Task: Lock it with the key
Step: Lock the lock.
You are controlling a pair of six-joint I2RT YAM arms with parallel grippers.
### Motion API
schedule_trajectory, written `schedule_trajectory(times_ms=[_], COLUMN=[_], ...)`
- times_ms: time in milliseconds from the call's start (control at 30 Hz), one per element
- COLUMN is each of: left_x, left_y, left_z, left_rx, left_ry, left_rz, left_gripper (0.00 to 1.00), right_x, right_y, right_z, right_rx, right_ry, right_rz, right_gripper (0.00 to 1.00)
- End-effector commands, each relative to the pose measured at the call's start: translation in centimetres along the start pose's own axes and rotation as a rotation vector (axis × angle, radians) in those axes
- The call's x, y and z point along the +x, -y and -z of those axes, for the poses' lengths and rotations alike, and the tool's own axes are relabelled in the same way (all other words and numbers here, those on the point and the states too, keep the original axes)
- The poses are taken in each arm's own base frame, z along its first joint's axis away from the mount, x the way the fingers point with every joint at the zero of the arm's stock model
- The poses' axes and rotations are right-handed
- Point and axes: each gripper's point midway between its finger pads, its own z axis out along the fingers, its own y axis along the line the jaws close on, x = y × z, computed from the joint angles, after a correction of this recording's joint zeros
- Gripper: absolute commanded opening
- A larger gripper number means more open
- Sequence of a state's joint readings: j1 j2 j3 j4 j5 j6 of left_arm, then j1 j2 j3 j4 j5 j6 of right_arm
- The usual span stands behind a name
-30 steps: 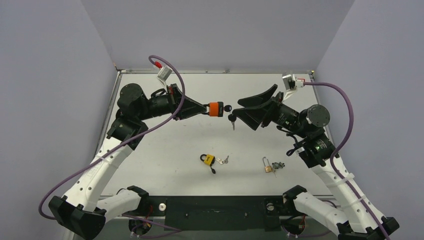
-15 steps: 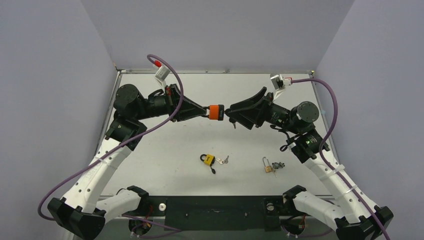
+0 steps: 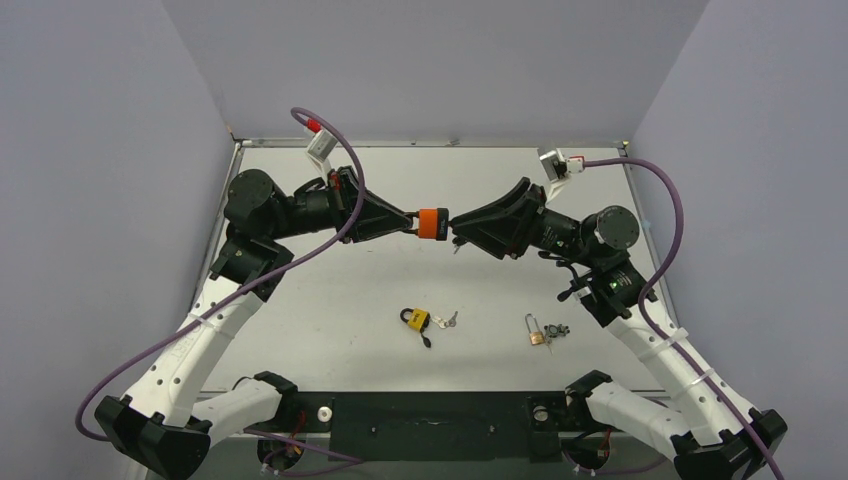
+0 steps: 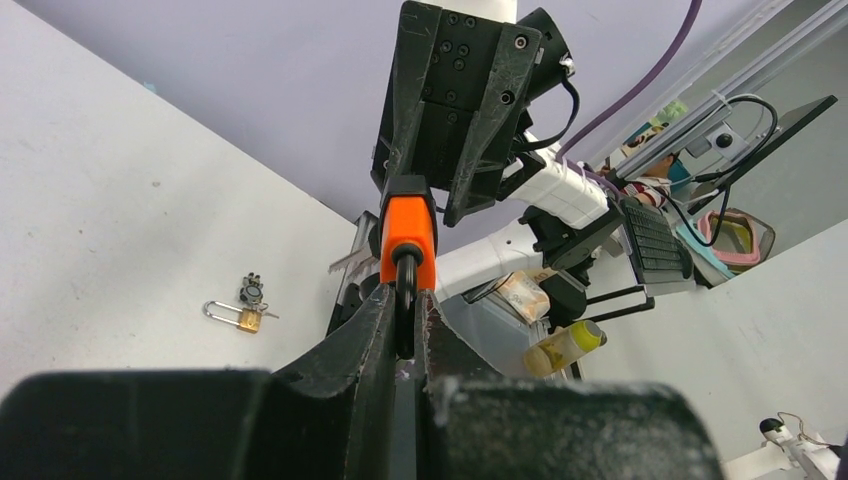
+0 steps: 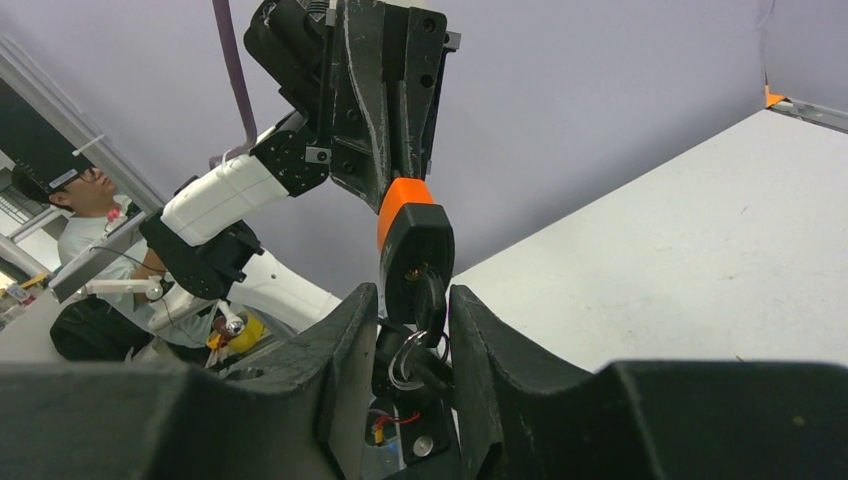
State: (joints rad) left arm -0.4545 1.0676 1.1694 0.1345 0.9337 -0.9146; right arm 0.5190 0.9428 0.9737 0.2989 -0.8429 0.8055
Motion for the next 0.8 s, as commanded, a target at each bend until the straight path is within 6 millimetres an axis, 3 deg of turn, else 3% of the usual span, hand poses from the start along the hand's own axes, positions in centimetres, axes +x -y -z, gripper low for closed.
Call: schedule_trajectory(times_ms=[0, 233, 767], left_x=[-2.1, -2.0, -2.3], left_y=[3.2, 3.0, 2.3], left_z=[0.4, 0.4, 1.9], left_rx=[0.074, 0.068, 0.019], left_ry=[0.057, 0.055, 0.048], left_rz=[-0.115, -0.115, -0.139], left_gripper=[0.00, 0.00, 0.00], right_x=[-0.7, -0.7, -0.6], right_y=[-1.1, -1.1, 0.3], right_z=[-0.3, -0.5, 1.5], right_rx=[-0.052, -0.055, 0.001], right_ry=[0.016, 0.013, 0.038], right_rz=[0.043, 0.040, 0.045], right_gripper=[0.27, 0.00, 0.00])
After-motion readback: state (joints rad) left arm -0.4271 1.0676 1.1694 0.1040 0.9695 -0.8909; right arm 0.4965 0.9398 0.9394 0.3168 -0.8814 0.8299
